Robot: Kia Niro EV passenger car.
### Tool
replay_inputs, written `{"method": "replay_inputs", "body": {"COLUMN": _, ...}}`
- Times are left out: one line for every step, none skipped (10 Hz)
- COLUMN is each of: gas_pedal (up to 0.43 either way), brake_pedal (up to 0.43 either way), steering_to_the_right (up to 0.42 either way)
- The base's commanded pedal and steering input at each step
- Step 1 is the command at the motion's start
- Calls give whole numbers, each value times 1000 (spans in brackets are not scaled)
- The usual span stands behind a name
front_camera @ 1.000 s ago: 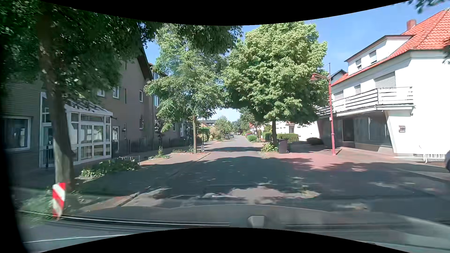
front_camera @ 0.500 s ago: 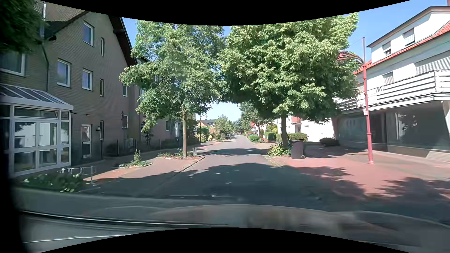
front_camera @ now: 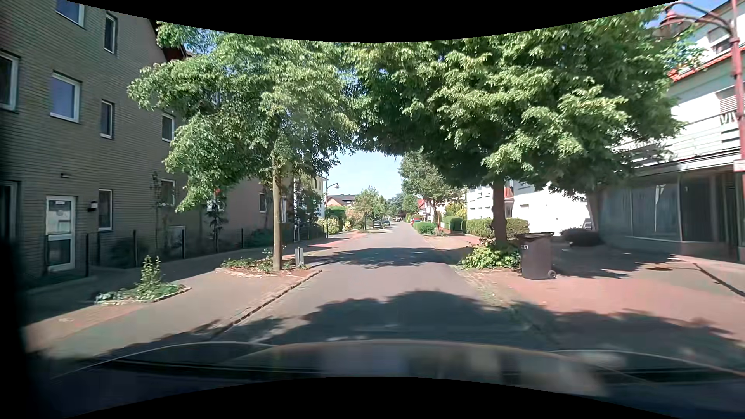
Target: Follow the waypoints while adhering to traffic rules and regulations
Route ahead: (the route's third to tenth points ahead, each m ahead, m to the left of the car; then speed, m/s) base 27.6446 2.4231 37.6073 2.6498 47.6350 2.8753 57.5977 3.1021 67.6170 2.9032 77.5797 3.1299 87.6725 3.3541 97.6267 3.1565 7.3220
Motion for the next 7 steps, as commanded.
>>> {"method": "replay_inputs", "body": {"gas_pedal": 118, "brake_pedal": 6, "steering_to_the_right": 2}}
{"method": "replay_inputs", "body": {"gas_pedal": 118, "brake_pedal": 6, "steering_to_the_right": 2}}
{"method": "replay_inputs", "body": {"gas_pedal": 118, "brake_pedal": 6, "steering_to_the_right": 3}}
{"method": "replay_inputs", "body": {"gas_pedal": 118, "brake_pedal": 6, "steering_to_the_right": 3}}
{"method": "replay_inputs", "body": {"gas_pedal": 118, "brake_pedal": 6, "steering_to_the_right": 3}}
{"method": "replay_inputs", "body": {"gas_pedal": 118, "brake_pedal": 6, "steering_to_the_right": 3}}
{"method": "replay_inputs", "body": {"gas_pedal": 118, "brake_pedal": 6, "steering_to_the_right": 3}}
